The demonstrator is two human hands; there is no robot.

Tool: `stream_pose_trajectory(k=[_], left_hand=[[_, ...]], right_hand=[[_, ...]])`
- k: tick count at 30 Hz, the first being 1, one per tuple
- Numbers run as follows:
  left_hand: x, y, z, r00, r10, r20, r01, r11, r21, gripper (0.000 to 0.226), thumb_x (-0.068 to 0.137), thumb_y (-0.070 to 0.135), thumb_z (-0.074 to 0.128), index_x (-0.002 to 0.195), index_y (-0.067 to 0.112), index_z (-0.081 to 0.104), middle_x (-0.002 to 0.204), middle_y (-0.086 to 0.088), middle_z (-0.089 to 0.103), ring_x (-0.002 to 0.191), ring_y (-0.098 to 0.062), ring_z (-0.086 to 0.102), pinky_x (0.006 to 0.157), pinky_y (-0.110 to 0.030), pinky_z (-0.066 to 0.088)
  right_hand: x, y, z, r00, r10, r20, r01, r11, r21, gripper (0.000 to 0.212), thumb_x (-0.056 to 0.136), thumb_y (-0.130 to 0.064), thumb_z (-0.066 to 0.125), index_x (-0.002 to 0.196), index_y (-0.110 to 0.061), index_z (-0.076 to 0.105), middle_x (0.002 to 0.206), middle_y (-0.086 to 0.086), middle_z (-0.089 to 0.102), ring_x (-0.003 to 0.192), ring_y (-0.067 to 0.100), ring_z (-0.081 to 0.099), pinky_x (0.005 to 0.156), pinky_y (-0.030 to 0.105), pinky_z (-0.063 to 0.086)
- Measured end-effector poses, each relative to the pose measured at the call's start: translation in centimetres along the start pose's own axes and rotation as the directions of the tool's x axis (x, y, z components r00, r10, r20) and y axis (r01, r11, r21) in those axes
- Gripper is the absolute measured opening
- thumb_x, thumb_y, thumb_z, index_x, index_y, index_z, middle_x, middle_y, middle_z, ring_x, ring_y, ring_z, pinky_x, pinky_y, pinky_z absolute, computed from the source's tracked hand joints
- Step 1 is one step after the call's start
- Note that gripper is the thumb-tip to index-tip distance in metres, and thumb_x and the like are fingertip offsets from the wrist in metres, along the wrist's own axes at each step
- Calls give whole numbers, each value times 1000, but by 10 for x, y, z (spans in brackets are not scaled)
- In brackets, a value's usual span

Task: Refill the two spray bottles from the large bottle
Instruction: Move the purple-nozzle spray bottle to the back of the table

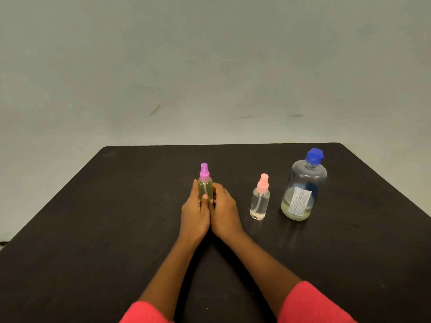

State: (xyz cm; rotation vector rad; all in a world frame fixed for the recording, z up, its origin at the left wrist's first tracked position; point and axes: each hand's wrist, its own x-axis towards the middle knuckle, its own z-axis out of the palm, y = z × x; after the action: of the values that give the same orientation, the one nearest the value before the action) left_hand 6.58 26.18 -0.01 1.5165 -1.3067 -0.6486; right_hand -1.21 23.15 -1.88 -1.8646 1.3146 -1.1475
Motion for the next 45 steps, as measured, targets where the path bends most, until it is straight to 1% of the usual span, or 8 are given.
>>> stream_pose_trajectory(k=[4, 8, 11, 14, 23, 36, 40, 45], left_hand=[[26, -4, 2, 996, 22, -86, -17, 998, 58, 32, 97, 10, 46, 126, 20, 56, 108, 2, 53, 99, -13, 56, 72, -8, 35], [51, -13, 1, 996, 34, -85, -35, 999, -16, 30, 94, 10, 53, 120, 25, 57, 105, 8, 60, 95, -4, 57, 85, -18, 44], [71, -18, 0, 994, 13, -106, -18, 999, -49, 23, 92, 8, 57, 108, 24, 54, 97, 15, 61, 90, 4, 59, 77, -9, 45], [91, -23, 0, 994, 22, -103, -26, 999, -44, 25, 92, 6, 55, 115, 18, 56, 103, 8, 63, 91, 2, 60, 76, -8, 44], [157, -38, 6, 996, 49, -81, -45, 998, 53, 43, 92, 0, 47, 131, 17, 53, 117, -1, 57, 103, -13, 57, 90, -27, 46], [224, -47, 13, 998, 40, -55, -38, 999, 35, 51, 88, -13, 38, 134, 7, 47, 122, -7, 60, 107, -15, 57, 90, -22, 43], [230, -47, 14, 999, 53, -2, -53, 997, 52, 49, 90, -10, 38, 134, 10, 48, 110, 3, 57, 98, -10, 54, 85, -21, 42], [234, -49, 12, 996, 63, 56, -67, 994, 84, 52, 89, -10, 35, 133, 14, 49, 105, 1, 58, 94, -11, 55, 80, -19, 42]], right_hand=[[24, 5, 10, 998, 24, -56, -25, 1000, -11, 15, 96, -26, 52, 109, -21, 58, 99, -4, 61, 89, 10, 58, 79, 30, 50], [49, 8, 18, 996, 55, -70, -57, 998, -19, 14, 97, -24, 48, 107, -21, 58, 99, -3, 61, 90, 12, 58, 80, 32, 50], [67, 10, 23, 995, 72, -75, -75, 997, -33, 17, 96, -20, 48, 111, -20, 57, 102, -1, 61, 93, 15, 59, 82, 34, 51], [87, 11, 28, 994, 82, -69, -86, 994, -67, 20, 95, -18, 50, 115, -18, 56, 106, 2, 61, 96, 19, 59, 83, 36, 51], [157, 22, 51, 989, 119, -86, -129, 985, -115, 18, 96, -23, 49, 110, -15, 56, 103, 7, 62, 93, 25, 61, 82, 44, 52], [222, 33, 68, 987, 102, -128, -125, 975, -185, 25, 96, -13, 47, 119, -7, 52, 110, 13, 60, 97, 29, 59, 85, 43, 50], [232, 35, 69, 984, 130, -122, -152, 969, -193, 21, 97, -14, 45, 116, -7, 50, 109, 13, 60, 96, 30, 58, 80, 41, 49], [240, 32, 72, 975, 176, -138, -202, 957, -206, 17, 97, -15, 44, 112, -9, 49, 106, 13, 60, 94, 31, 59, 77, 41, 50]])
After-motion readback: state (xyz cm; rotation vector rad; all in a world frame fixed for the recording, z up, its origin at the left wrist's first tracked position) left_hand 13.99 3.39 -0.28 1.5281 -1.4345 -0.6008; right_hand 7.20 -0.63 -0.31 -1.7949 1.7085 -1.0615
